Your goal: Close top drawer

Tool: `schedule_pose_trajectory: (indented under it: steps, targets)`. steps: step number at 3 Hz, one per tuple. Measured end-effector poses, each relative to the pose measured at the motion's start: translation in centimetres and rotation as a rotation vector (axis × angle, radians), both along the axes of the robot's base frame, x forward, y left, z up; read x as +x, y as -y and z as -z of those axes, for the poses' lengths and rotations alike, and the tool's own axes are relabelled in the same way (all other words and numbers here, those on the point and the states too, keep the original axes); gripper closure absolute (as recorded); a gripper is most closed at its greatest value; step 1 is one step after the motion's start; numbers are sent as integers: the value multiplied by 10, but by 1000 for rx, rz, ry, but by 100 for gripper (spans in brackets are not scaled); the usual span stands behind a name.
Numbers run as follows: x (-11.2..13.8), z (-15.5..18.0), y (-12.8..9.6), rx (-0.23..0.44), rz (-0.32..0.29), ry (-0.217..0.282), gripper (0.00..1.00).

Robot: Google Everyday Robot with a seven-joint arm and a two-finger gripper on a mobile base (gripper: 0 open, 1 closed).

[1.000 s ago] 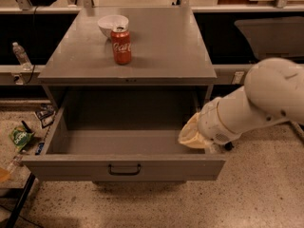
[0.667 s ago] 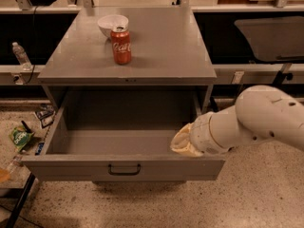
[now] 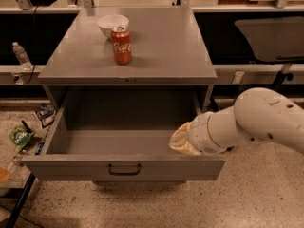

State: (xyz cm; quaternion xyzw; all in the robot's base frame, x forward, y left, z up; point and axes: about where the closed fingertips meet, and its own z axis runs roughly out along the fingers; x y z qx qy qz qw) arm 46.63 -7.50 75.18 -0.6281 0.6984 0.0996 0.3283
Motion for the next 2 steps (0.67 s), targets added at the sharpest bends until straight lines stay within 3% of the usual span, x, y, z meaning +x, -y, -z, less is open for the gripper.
schedule_pose_trajectory:
  steps: [2]
  targets:
    - [-33,16,6,4,57,-40,100]
